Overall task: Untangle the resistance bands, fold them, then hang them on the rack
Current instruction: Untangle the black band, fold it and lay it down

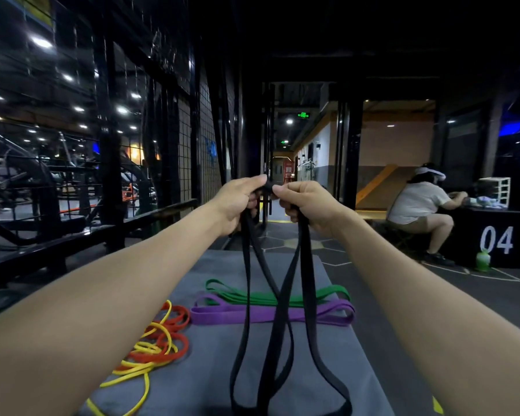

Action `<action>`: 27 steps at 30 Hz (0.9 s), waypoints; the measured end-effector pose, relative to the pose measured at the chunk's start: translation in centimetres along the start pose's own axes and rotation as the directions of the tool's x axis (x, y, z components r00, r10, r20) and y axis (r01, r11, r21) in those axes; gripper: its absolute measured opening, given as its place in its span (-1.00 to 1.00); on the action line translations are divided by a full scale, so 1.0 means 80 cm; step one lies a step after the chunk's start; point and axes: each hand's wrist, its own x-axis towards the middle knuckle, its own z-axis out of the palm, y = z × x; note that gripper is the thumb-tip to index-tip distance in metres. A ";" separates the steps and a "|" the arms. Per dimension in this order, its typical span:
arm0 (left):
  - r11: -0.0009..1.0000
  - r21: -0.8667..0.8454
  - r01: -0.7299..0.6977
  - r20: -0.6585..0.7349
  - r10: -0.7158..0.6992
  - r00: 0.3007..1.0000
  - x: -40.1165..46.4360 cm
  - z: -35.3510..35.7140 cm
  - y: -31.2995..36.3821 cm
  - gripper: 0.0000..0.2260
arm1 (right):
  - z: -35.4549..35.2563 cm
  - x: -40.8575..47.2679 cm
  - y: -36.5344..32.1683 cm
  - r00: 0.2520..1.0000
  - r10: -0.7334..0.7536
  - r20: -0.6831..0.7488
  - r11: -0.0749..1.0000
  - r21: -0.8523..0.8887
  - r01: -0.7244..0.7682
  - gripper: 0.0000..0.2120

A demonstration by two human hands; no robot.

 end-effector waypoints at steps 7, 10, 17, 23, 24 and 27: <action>0.974 -0.225 0.007 -0.298 -0.075 0.951 0.005 -0.041 -0.014 -0.77 | 0.012 -0.026 0.073 1.000 0.027 0.014 0.995 -0.096 -0.025 -0.88; 0.970 -0.243 0.004 -0.362 -0.095 0.927 0.008 -0.061 -0.031 -0.76 | 0.011 -0.037 0.106 1.000 0.027 -0.009 0.985 -0.167 -0.029 -0.89; 0.921 -0.387 0.041 -0.520 -0.255 0.815 0.015 -0.102 -0.072 -0.72 | -0.001 -0.061 0.187 0.989 0.143 -0.036 0.854 -0.501 -0.142 -0.84; 0.977 -0.108 0.184 -0.652 -0.209 0.729 0.019 -0.142 -0.125 -0.65 | -0.002 -0.074 0.229 0.963 0.219 -0.160 0.780 -0.564 -0.271 -0.82; 0.978 -0.013 0.206 -0.660 -0.163 0.733 0.020 -0.141 -0.138 -0.63 | 0.005 -0.070 0.233 0.960 0.225 -0.167 0.771 -0.571 -0.280 -0.82; 0.922 0.286 0.260 -0.646 -0.015 0.763 0.013 -0.128 -0.169 -0.61 | 0.029 -0.058 0.244 0.959 0.241 -0.151 0.733 -0.619 -0.281 -0.83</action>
